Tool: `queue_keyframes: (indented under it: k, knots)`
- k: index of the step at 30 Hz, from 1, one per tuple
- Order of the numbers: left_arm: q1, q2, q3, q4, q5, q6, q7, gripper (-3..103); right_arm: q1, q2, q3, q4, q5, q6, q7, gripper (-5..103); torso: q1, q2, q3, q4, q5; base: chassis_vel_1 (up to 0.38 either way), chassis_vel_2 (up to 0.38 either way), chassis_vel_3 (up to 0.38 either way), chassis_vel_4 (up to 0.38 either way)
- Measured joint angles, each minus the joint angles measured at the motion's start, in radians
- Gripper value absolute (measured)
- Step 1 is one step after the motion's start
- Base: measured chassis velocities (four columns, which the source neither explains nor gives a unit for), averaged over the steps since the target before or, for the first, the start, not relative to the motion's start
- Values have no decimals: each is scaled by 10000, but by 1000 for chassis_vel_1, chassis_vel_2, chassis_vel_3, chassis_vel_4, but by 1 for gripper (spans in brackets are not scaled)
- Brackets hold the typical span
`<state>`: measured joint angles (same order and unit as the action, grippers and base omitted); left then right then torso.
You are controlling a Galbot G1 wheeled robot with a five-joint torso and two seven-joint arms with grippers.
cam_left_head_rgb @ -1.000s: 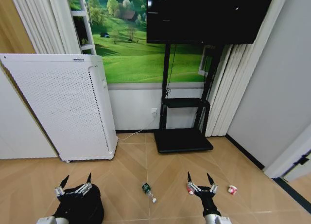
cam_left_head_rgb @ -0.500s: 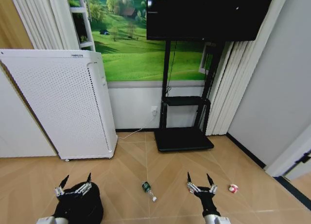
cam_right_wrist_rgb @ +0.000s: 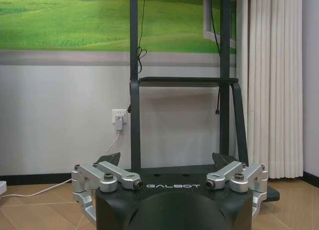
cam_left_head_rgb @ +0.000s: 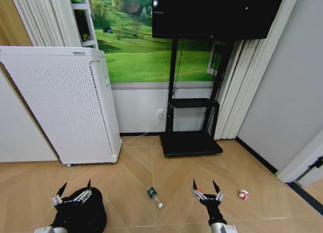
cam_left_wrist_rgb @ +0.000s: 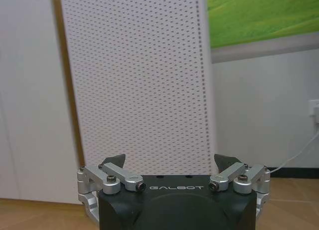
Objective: Pick up the trash bin and place the garbage on the floor into it.
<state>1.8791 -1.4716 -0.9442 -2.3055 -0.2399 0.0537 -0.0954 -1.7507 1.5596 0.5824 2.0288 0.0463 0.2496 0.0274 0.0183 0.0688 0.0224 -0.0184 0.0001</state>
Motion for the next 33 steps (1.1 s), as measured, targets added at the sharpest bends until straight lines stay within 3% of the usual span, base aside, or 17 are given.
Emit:
queue_keyframes:
  k: [5,8,9,12,13,15,17,19,25,31,33]
  knots:
    - [103,165,-604,-14,-703,762,-419,100,41,-5,-38,-60,7,-5,1,100,0,-1,-3,1,-1,0,0,0,0]
    - [106,428,-1653,171,-2310,2054,-553,100,60,-46,-70,-85,27,-6,1,100,4,13,8,2,0,0,0,0,0]
    - [106,428,-1653,171,-2310,2054,-553,100,60,-46,-70,-85,27,-6,1,100,4,13,8,2,0,0,0,0,0]
    - [-15,728,-2254,809,-3869,3055,-496,100,65,-102,-79,-67,114,-35,13,100,9,30,22,0,-3,0,0,0,0]
    - [-15,728,-2254,809,-3869,3055,-496,100,65,-102,-79,-67,114,-35,13,100,9,30,22,0,-3,0,0,0,0]
    - [-38,788,-2297,1028,-4939,4072,-968,99,67,-59,-186,35,158,-114,26,100,11,42,31,1,-3,0,0,0,0]
    - [-46,782,-2256,1099,-5205,4396,-1203,99,61,-41,-211,55,154,-121,27,100,12,46,35,2,-1,0,0,0,0]
    - [-83,734,-2132,1318,-5480,5069,-1584,99,-12,-41,-198,68,147,-122,28,100,15,56,43,1,-3,0,0,0,0]
    - [-453,819,-1845,2004,-5710,5630,-2065,99,-52,-74,-160,144,173,-135,40,100,18,71,55,2,-2,0,0,0,0]
    - [-1115,1221,-1667,2592,-6057,5577,-2101,100,-142,-101,-138,158,172,-135,42,100,19,79,62,1,-3,0,0,0,0]
    - [-1577,1636,-1526,2945,-6331,5651,-2289,100,-154,-160,-126,180,190,-135,44,100,21,86,67,0,-1,0,0,0,0]
